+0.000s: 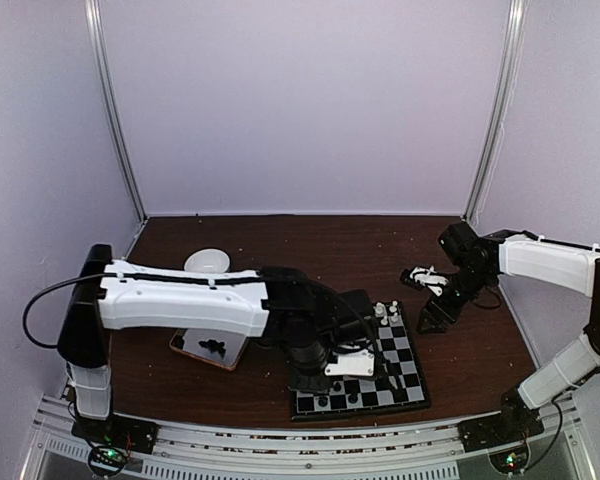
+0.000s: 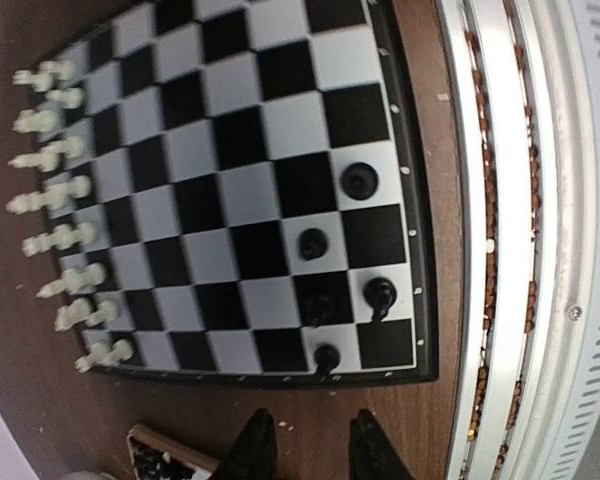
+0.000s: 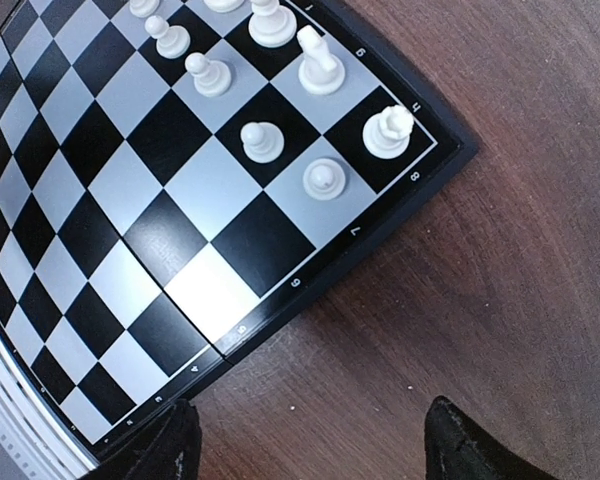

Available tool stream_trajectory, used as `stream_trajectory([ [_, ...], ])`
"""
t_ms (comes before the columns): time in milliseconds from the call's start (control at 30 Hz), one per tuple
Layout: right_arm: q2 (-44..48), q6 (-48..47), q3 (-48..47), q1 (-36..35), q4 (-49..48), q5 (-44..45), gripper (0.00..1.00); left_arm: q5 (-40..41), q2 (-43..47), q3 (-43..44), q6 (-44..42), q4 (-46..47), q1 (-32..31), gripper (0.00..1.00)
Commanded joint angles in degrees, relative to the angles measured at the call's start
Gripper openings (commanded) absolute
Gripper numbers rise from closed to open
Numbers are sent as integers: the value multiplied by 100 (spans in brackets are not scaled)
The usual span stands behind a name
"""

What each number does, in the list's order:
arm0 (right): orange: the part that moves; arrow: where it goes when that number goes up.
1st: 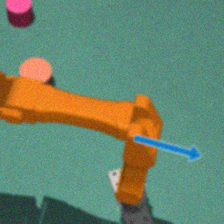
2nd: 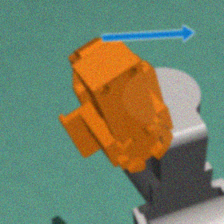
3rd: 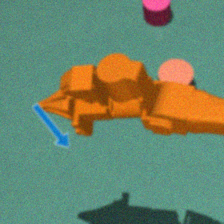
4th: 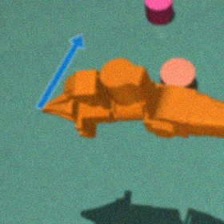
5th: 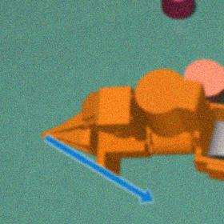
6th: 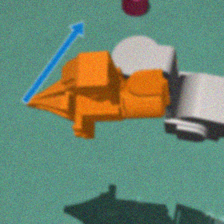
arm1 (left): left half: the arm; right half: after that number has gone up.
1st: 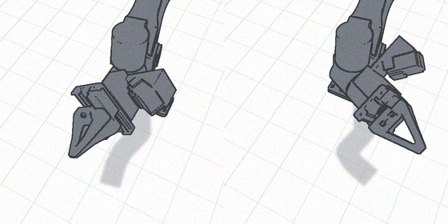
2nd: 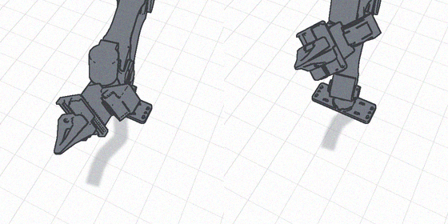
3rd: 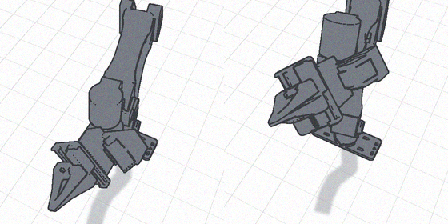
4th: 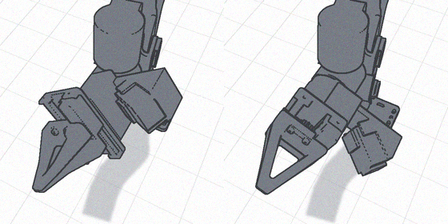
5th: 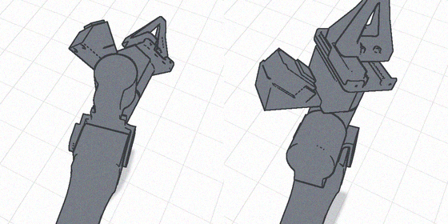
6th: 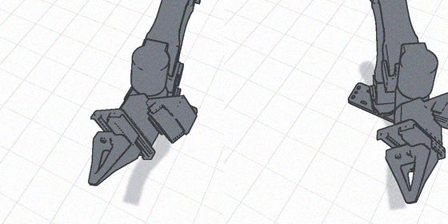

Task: Set up the chess pieces on the board
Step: Place the knight at g8, then pick up the pawn from the storage box.

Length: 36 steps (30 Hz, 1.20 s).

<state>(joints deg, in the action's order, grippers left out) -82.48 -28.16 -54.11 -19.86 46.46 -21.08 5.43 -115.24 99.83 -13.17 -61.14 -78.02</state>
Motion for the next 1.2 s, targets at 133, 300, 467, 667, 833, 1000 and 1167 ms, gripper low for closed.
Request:
stream_trajectory([
  [133,-49,-53,-140,13,91,-191,77,907,1819,-1261,1604,402,1013,37],
  [300,-13,-40,-151,10,90,-281,77,825,2436,-2545,2657,522,2415,33],
  [467,-110,-63,-208,4,80,-233,77,162,2756,-3282,2827,1019,3087,26],
  [667,-283,-105,-227,-32,88,-135,76,-518,2209,-3460,2855,1374,3354,26],
  [833,-335,-119,-229,-44,111,-136,76,-469,1821,-3371,2890,1424,3384,27],
  [1000,-352,-137,-232,-41,120,-144,76,-378,1656,-3351,2894,1255,3396,29],
  [1167,-368,-141,-238,-45,122,-151,76,-368,1723,-3509,2990,1244,3398,32],
])
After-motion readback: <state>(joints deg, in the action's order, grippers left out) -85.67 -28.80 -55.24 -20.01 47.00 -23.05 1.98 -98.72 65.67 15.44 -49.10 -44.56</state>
